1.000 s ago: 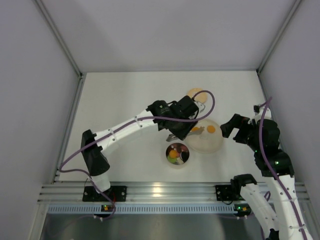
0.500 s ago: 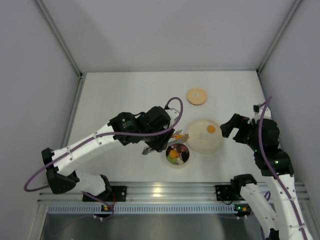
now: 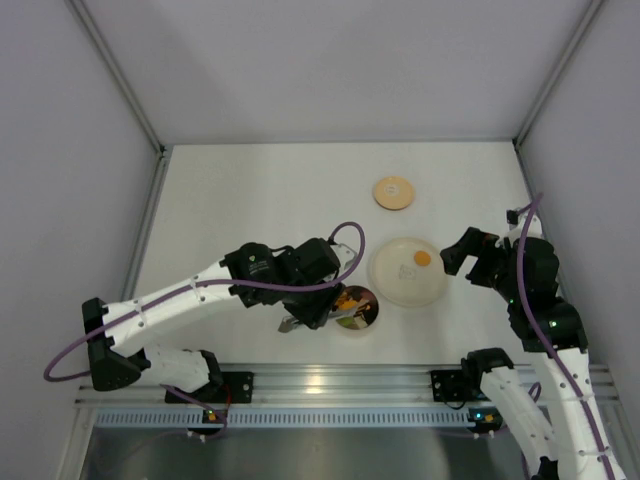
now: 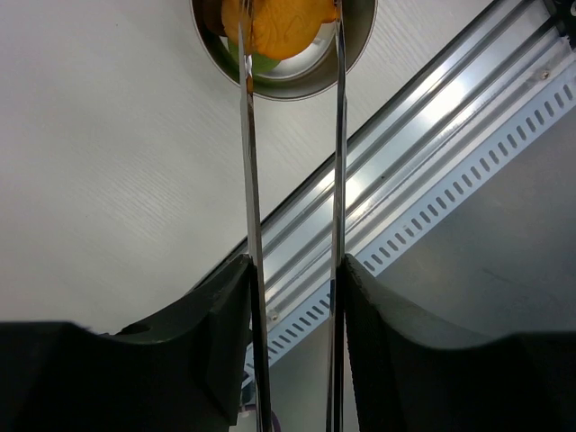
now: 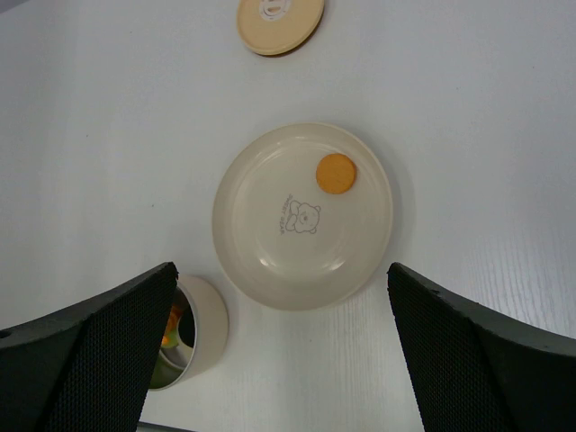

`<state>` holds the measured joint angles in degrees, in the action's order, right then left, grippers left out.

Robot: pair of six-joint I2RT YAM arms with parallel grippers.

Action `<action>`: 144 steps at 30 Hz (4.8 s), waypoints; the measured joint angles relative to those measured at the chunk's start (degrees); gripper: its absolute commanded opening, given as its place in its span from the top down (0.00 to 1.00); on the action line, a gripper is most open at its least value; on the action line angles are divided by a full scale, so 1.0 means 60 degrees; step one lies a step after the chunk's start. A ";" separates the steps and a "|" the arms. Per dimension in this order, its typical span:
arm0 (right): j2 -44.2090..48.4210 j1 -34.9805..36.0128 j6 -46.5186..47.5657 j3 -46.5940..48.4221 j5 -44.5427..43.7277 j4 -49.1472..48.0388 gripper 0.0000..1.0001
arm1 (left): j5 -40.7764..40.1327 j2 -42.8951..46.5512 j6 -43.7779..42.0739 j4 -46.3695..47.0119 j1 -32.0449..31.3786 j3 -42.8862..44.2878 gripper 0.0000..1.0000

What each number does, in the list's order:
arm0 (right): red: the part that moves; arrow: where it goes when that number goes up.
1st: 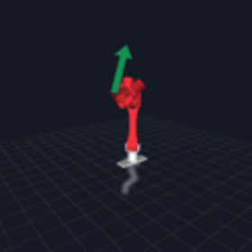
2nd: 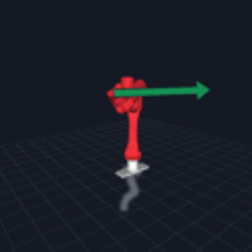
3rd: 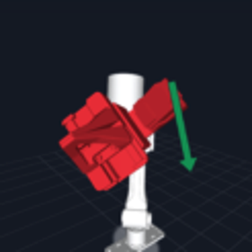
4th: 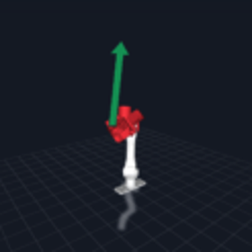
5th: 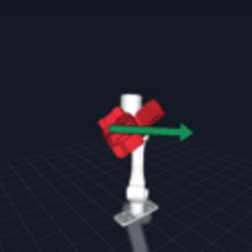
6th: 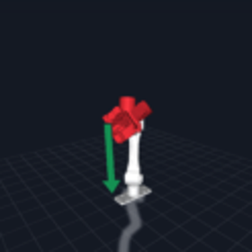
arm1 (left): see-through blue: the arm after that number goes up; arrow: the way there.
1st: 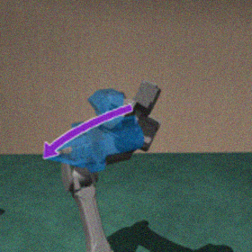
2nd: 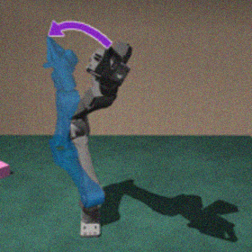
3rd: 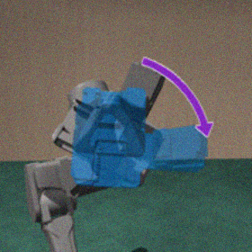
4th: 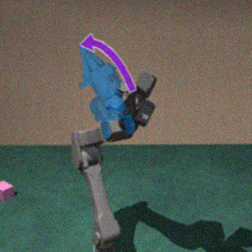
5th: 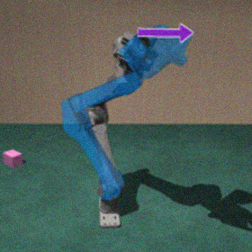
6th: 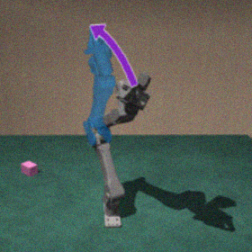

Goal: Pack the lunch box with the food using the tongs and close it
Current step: Place the fake food in the packing box, then pick up the fake food from the plate, then place the fake food in the packing box.

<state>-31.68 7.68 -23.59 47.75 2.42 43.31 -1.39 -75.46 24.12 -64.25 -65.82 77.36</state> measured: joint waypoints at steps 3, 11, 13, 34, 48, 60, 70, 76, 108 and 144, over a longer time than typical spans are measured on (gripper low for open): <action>0.0000 0.0000 0.0000 0.0000 0.0000 0.0000 0.01 | 0.0011 0.0000 0.0040 0.0015 -0.0040 0.0000 0.46; 0.0000 0.0000 -0.0004 0.0000 0.0000 0.0000 0.00 | -0.0055 -0.0004 0.0047 -0.0015 -0.0062 0.0157 0.45; 0.0000 0.0000 -0.0004 0.0000 0.0000 0.0000 0.01 | -0.0135 -0.0011 0.0047 -0.0033 -0.0076 0.0364 0.45; 0.0033 0.0000 -0.0095 0.0892 -0.0634 0.0510 0.00 | -0.1497 -0.5727 -0.0295 0.0852 0.0025 0.6025 0.43; 0.0353 0.0000 -0.0182 0.1494 -0.1606 0.1413 0.01 | -0.1384 -0.7923 -0.0259 0.1687 0.0783 0.6648 0.44; 0.0364 0.0000 -0.0186 0.1494 -0.1719 0.1512 0.01 | -0.0882 -0.7970 -0.0310 0.2131 0.0739 0.6648 0.44; 0.0364 0.0000 -0.0182 0.1494 -0.1719 0.1512 0.01 | -0.0648 -0.8040 -0.0339 0.2127 0.0739 0.6648 0.49; 0.0364 0.0000 -0.0182 0.1494 -0.1719 0.1512 0.00 | -0.0619 -0.8185 -0.0350 0.2120 0.0739 0.6645 0.53; 0.0262 0.0000 -0.0255 0.1475 -0.1683 0.1472 0.01 | -0.1129 -0.6397 -0.0539 0.1756 0.0565 0.6142 0.57; -0.0062 0.0000 -0.0339 0.0597 -0.1534 0.1009 0.01 | -0.0583 0.0641 0.0943 0.0663 -0.0466 -0.0510 0.53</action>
<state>-32.05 7.68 -25.63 51.33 -6.79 49.36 -4.89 -71.61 29.78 -60.27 -68.62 74.30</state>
